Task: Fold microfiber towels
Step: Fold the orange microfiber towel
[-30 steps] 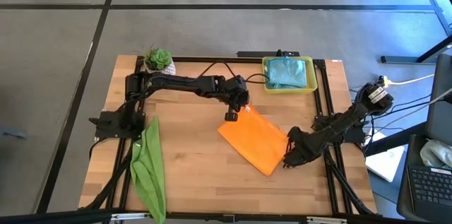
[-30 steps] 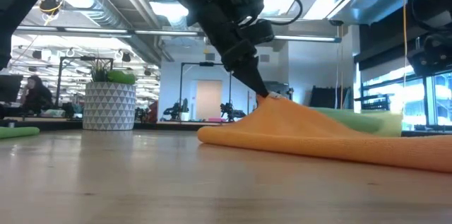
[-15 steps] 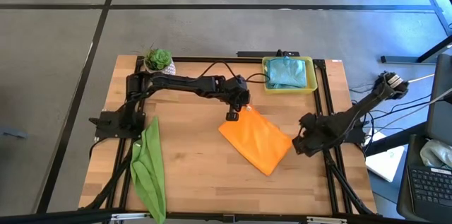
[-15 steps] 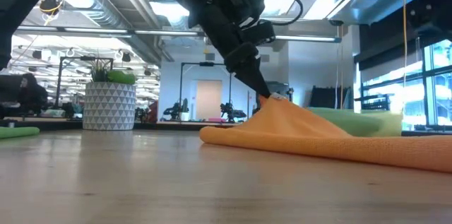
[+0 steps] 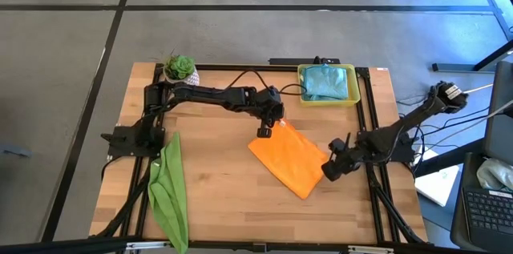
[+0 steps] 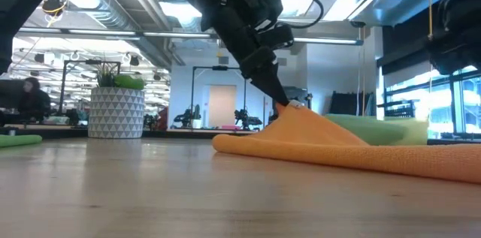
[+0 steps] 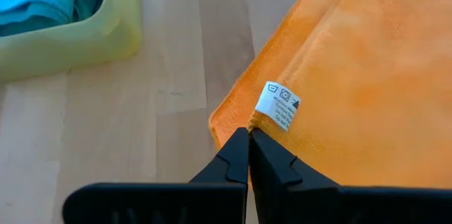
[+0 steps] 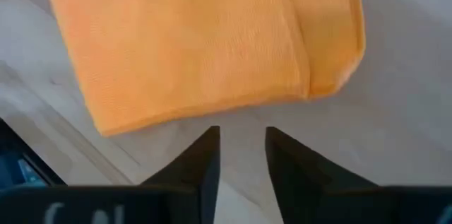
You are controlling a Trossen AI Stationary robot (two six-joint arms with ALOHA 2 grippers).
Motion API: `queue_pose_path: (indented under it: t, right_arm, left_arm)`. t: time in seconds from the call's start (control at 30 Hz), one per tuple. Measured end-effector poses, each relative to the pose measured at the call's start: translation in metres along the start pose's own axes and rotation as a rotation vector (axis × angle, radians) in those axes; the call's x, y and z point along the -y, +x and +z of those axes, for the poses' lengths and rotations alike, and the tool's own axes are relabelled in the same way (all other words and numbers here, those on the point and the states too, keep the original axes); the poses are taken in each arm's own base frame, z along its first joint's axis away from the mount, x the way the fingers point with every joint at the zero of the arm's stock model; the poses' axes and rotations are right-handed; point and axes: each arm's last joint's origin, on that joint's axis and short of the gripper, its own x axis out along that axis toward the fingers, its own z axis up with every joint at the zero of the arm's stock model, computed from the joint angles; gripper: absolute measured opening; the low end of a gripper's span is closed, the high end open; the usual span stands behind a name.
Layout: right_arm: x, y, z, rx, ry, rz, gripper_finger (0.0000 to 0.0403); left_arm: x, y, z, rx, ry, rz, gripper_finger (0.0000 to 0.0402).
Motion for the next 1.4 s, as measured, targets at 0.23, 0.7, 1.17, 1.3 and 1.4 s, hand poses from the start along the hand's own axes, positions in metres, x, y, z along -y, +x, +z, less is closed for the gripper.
queue_pose_path:
  t: [0.23, 0.7, 1.17, 1.3, 1.4]
  right_arm:
    - [-0.004, -0.006, 0.019, 0.125, -0.137, 0.065, 0.0121]
    - [-0.018, -0.007, 0.087, 0.505, -0.466, 0.094, 0.0122]
    - [-0.014, 0.016, 0.125, 0.394, -0.533, 0.167, 0.0171]
    - [-0.015, 0.018, 0.121, 0.302, -0.591, 0.238, 0.0177]
    - [-0.015, 0.024, 0.118, 0.23, -0.618, 0.264, 0.017]
  left_arm:
    - [0.011, -0.004, 0.005, 0.007, -0.027, -0.016, 0.0]
    - [0.027, -0.035, 0.021, 0.05, -0.014, 0.008, 0.0]
    - [0.03, -0.037, 0.021, 0.025, -0.017, 0.03, 0.0]
    - [0.029, -0.038, 0.021, 0.032, -0.017, 0.034, 0.0]
    - [0.027, -0.038, 0.021, 0.028, -0.021, 0.043, 0.0]
